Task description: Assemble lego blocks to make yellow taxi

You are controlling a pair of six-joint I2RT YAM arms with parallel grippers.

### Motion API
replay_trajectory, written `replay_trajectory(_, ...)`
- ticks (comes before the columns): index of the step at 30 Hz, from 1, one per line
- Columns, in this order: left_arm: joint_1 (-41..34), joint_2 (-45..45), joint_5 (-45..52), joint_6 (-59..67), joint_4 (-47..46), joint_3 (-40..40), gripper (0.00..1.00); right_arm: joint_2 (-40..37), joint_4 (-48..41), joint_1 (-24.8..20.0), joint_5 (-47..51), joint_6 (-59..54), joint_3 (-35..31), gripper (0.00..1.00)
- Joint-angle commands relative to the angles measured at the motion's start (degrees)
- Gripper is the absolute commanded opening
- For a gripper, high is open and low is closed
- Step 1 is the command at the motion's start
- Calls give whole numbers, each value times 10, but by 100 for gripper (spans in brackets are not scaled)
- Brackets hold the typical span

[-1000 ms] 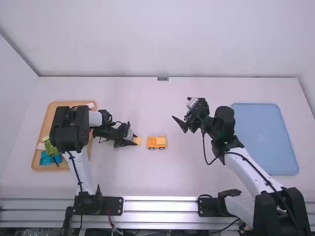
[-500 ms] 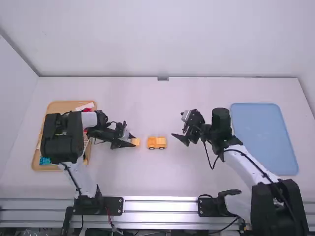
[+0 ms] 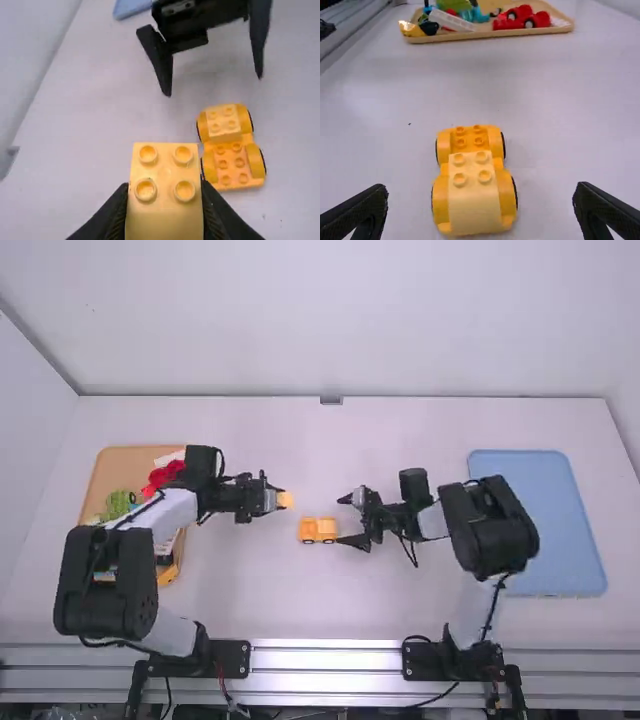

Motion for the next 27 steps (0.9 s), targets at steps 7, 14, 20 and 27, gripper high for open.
replay_trajectory(7,-58,-5,-14,-184,73,-68,5,90,1,39,13,14,78,98)
replay_trajectory(14,-58,17,-13,-195,85,-68,2,90,-24,78,133,1,77,99)
replay_trajectory(20,-58,38,16,-161,80,-64,2,90,4,80,143,-17,64,93)
replay_trajectory(27,-58,63,17,-160,93,-64,2,90,5,81,101,-48,64,53)
